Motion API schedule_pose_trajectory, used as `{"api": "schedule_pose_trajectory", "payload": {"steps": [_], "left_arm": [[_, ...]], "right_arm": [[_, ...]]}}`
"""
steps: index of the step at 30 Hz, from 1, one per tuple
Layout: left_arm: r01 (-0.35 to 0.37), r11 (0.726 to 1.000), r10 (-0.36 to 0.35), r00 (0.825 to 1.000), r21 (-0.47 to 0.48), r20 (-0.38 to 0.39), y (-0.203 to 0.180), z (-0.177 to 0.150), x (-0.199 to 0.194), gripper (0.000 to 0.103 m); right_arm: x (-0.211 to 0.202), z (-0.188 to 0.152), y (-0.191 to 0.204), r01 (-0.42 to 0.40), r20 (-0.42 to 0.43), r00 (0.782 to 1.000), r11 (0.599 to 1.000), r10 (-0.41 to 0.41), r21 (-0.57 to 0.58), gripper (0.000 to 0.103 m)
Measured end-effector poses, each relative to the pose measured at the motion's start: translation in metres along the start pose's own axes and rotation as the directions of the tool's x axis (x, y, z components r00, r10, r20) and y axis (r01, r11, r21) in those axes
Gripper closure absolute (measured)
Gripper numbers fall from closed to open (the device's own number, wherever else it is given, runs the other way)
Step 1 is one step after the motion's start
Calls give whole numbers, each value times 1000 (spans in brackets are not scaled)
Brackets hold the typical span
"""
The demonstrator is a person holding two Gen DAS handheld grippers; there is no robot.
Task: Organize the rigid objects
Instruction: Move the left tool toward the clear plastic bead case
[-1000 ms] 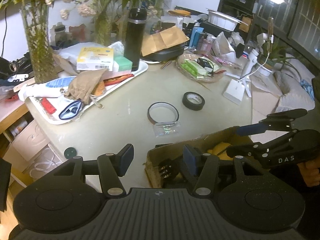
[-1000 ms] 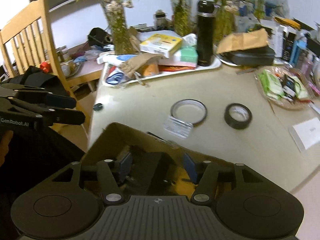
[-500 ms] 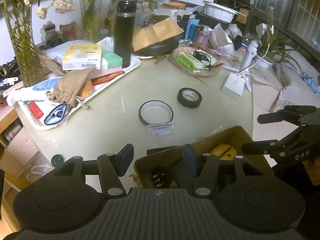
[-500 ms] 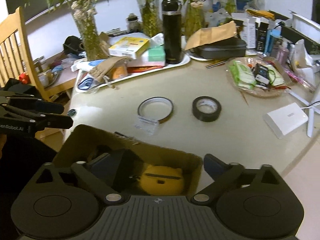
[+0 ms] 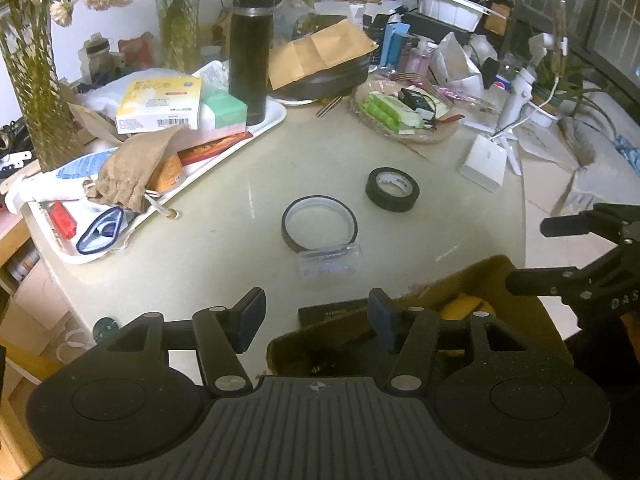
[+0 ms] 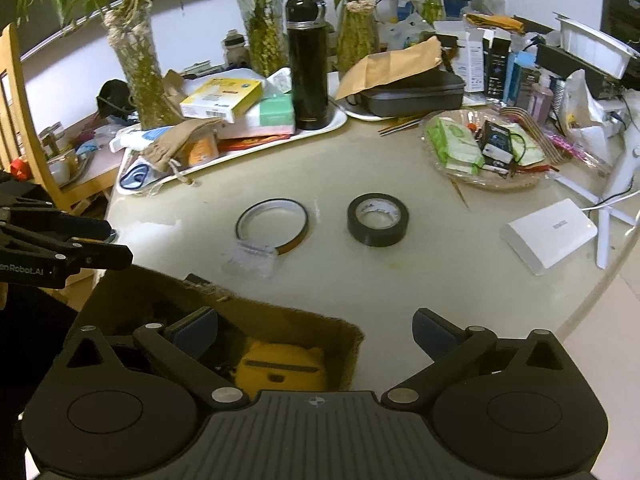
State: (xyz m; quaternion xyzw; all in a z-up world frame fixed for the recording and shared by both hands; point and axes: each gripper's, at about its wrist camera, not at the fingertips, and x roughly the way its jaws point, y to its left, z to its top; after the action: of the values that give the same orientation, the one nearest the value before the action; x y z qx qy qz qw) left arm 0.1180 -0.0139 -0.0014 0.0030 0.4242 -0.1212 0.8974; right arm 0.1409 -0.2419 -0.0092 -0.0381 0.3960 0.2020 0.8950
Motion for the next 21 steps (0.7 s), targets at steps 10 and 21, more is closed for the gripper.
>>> {"api": "schedule_pose_trajectory", "payload": {"steps": [10,21], "left_arm": [[-20,999,19,1000,-26,-25,-1,19,28,29],[-21,998,12,990,-65,-138,-6,35,68,26]], "right_arm": [[-3,10,-12,37,-1,999,999,-37,-19,0],[-10,13,-29,69,6,998,998,-70,6,0]]}}
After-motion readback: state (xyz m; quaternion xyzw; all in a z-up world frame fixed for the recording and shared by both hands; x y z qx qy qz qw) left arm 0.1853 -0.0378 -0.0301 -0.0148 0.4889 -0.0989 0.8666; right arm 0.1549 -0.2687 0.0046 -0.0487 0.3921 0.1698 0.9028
